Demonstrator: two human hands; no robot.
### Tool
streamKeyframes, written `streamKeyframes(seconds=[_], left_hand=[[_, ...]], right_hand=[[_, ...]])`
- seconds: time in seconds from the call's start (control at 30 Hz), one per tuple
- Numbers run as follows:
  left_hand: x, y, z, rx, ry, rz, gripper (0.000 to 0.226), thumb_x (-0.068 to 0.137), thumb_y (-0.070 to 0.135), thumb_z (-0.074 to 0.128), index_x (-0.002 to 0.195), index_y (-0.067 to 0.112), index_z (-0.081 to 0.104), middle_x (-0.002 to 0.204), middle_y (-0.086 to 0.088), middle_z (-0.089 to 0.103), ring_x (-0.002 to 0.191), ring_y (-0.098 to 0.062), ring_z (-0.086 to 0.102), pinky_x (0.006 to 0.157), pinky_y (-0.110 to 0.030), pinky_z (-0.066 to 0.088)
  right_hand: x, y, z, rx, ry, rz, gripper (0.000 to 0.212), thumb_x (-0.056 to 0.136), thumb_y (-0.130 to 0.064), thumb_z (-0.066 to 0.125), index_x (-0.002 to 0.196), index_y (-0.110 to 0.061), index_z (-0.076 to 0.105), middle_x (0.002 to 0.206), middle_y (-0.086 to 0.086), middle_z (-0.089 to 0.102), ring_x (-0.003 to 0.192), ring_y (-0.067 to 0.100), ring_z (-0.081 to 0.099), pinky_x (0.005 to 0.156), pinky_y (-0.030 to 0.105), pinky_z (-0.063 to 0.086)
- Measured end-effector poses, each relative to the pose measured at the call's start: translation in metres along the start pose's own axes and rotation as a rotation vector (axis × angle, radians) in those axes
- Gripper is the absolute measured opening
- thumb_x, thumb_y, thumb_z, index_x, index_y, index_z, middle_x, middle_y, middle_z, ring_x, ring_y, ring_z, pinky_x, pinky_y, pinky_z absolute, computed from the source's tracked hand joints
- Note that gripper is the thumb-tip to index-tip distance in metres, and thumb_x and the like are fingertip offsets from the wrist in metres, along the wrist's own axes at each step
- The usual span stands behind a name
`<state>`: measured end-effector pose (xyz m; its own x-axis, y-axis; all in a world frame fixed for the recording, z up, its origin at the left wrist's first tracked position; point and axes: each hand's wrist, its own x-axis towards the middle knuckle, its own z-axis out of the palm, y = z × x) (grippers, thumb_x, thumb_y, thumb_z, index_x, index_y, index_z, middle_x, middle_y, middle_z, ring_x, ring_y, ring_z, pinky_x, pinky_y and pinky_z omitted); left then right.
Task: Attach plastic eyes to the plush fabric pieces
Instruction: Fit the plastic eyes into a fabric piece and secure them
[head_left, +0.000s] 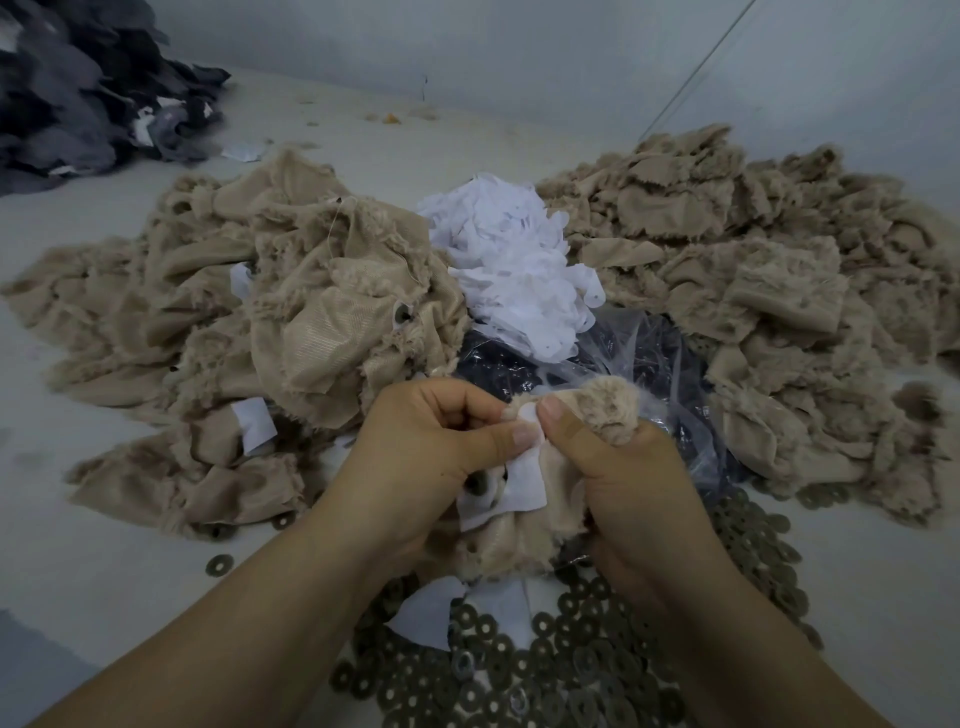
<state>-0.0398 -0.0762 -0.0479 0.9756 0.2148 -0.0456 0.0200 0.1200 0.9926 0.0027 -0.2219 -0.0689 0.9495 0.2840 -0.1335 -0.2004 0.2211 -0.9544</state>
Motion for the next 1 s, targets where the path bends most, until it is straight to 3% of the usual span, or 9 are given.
streamKeyframes(seconds=[0.07,0.3,0.4,0.5,0.6,0.67,0.8,0.87,1.0], left_hand=[[0.001,0.000,0.000,-0.037,0.002,-0.029,0.011,0.057,0.019,0.080,0.066,0.014,0.076,0.073,-0.015,0.073,0.067,-0.023,0.068,0.067,-0.032,0.058],[-0.001,0.001,0.002,-0.071,0.026,-0.045,0.003,0.059,0.014,0.077,0.062,0.015,0.074,0.066,-0.010,0.070,0.061,-0.019,0.066,0.061,-0.028,0.057],[-0.001,0.001,0.001,-0.007,0.055,-0.016,0.015,0.070,0.004,0.078,0.061,0.015,0.074,0.065,-0.014,0.069,0.065,-0.027,0.063,0.069,-0.038,0.054],[-0.001,0.000,0.002,0.098,0.097,0.053,0.021,0.076,-0.003,0.077,0.062,0.012,0.072,0.066,-0.020,0.067,0.060,-0.027,0.059,0.063,-0.038,0.053],[-0.006,-0.002,0.005,0.219,0.155,0.204,0.021,0.076,-0.005,0.075,0.067,0.013,0.067,0.064,-0.012,0.064,0.054,-0.017,0.054,0.051,-0.030,0.049],[-0.010,-0.003,0.008,0.278,0.172,0.313,0.018,0.076,0.003,0.074,0.074,0.020,0.069,0.071,-0.006,0.061,0.060,-0.014,0.054,0.054,-0.028,0.048],[-0.011,-0.002,0.011,0.412,0.166,0.391,0.015,0.076,0.020,0.077,0.088,0.028,0.073,0.083,0.005,0.061,0.071,-0.006,0.057,0.062,-0.020,0.050],[-0.010,0.000,0.011,0.451,0.171,0.398,0.017,0.077,0.017,0.082,0.087,0.028,0.074,0.085,0.001,0.063,0.074,-0.008,0.060,0.066,-0.024,0.053],[-0.009,0.002,0.008,0.418,0.158,0.419,0.020,0.076,0.010,0.082,0.079,0.029,0.075,0.082,0.005,0.067,0.079,-0.011,0.063,0.071,-0.027,0.054]], right_hand=[[-0.001,-0.001,0.000,0.037,0.010,-0.005,0.029,0.072,-0.029,0.076,0.084,-0.004,0.078,0.089,0.019,0.077,0.081,0.035,0.075,0.069,0.041,0.063],[0.000,-0.001,-0.001,-0.019,0.056,-0.060,0.038,0.071,-0.031,0.076,0.083,0.005,0.072,0.086,0.024,0.074,0.077,0.037,0.072,0.068,0.045,0.063],[-0.001,0.001,0.000,-0.061,0.023,-0.129,0.019,0.072,-0.031,0.074,0.068,-0.014,0.078,0.069,0.007,0.075,0.064,0.020,0.072,0.057,0.030,0.059],[-0.001,0.004,0.000,-0.101,0.006,-0.164,0.030,0.084,-0.023,0.071,0.054,-0.024,0.073,0.056,-0.004,0.069,0.052,0.009,0.067,0.051,0.022,0.054],[-0.002,0.004,0.001,-0.136,0.049,-0.175,0.024,0.088,-0.020,0.072,0.068,-0.010,0.076,0.068,0.012,0.074,0.065,0.030,0.073,0.058,0.041,0.061],[-0.003,0.003,0.001,-0.167,0.091,-0.183,0.027,0.089,-0.021,0.072,0.074,0.001,0.072,0.074,0.022,0.073,0.071,0.043,0.072,0.063,0.053,0.060],[-0.005,-0.001,0.003,-0.197,0.131,-0.175,0.032,0.088,-0.023,0.074,0.076,0.006,0.069,0.076,0.028,0.071,0.073,0.048,0.069,0.063,0.058,0.058],[-0.006,-0.001,0.004,-0.195,0.136,-0.183,0.027,0.088,-0.025,0.073,0.075,-0.001,0.072,0.075,0.023,0.072,0.072,0.044,0.071,0.064,0.053,0.059],[-0.007,-0.002,0.005,-0.144,0.102,-0.206,0.032,0.091,-0.025,0.069,0.081,0.004,0.072,0.085,0.035,0.068,0.083,0.058,0.063,0.072,0.068,0.054]])
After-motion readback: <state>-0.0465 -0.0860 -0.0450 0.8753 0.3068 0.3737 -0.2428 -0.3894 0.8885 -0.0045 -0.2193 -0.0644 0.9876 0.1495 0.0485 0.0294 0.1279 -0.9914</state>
